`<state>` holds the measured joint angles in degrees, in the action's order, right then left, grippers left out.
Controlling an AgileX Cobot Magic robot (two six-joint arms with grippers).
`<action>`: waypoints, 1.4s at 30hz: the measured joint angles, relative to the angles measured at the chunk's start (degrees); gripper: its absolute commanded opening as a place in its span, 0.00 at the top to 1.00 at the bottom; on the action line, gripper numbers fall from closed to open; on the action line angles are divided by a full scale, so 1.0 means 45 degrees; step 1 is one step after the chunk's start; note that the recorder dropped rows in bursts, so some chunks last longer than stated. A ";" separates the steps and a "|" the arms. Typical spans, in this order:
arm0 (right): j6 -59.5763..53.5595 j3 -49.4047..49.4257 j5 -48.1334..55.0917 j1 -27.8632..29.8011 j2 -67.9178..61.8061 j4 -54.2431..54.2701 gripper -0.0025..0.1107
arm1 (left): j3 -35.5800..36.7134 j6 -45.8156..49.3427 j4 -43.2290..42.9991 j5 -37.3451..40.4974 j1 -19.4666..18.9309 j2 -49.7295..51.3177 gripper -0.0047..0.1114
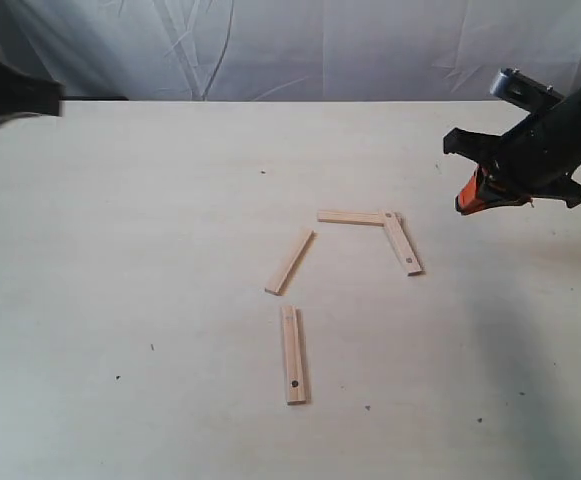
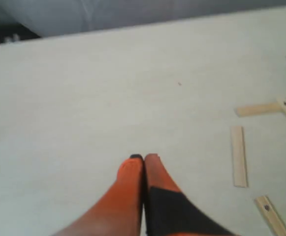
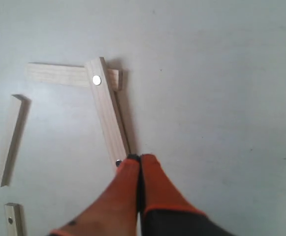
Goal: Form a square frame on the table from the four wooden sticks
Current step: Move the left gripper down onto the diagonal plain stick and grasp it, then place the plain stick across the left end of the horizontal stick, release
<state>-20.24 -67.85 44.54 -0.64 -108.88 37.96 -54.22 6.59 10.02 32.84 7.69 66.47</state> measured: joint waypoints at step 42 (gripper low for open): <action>-0.1206 0.0000 -0.0276 0.0063 0.0000 0.1331 0.98 | -0.6906 -0.1711 -0.2228 0.1246 0.5271 1.2984 0.92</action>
<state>-25.66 -67.85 43.30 -0.35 -108.88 43.95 -85.30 -1.11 0.00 38.45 31.41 124.90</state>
